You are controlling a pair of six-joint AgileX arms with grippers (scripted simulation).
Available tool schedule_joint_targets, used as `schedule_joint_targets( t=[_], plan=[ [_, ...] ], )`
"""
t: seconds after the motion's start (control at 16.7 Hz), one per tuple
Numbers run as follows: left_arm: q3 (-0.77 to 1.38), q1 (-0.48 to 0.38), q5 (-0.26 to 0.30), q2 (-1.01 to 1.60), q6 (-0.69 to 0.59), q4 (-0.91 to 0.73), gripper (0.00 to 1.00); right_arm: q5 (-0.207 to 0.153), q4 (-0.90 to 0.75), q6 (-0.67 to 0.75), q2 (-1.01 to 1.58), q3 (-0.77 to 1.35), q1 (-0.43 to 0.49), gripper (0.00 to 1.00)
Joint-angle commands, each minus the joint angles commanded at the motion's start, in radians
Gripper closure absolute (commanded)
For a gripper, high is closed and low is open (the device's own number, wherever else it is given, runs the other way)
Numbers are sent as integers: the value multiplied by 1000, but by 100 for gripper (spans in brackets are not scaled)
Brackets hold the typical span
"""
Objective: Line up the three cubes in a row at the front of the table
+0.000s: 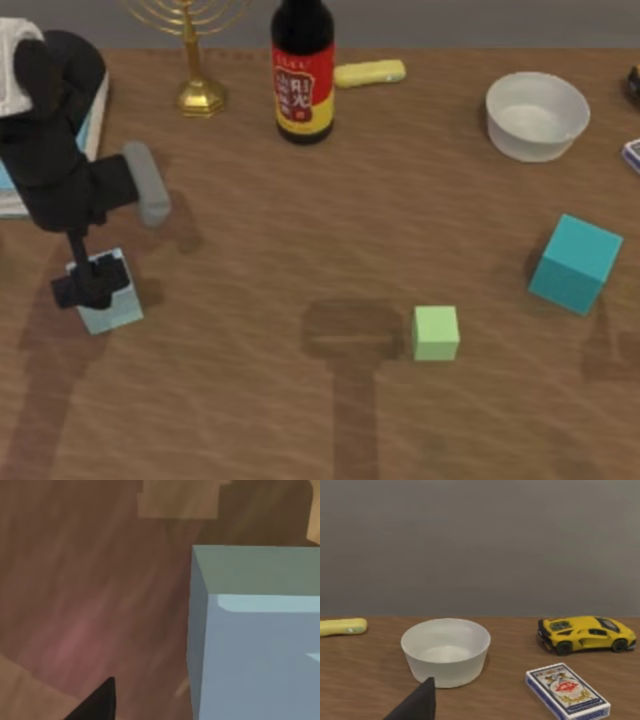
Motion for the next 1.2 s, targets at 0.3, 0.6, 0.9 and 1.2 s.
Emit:
schedule_joint_targets(
  t=[0.3, 0.6, 0.9, 1.2],
  plan=[
    [-102, 2, 1, 84, 4, 187, 0, 0, 0, 0, 0, 0, 0, 0],
    [-122, 3, 1, 101, 5, 224, 0, 0, 0, 0, 0, 0, 0, 0],
    [-122, 3, 1, 101, 5, 224, 30, 0, 0, 0, 0, 0, 0, 0],
    [-122, 3, 1, 101, 5, 224, 68, 0, 0, 0, 0, 0, 0, 0]
  ],
)
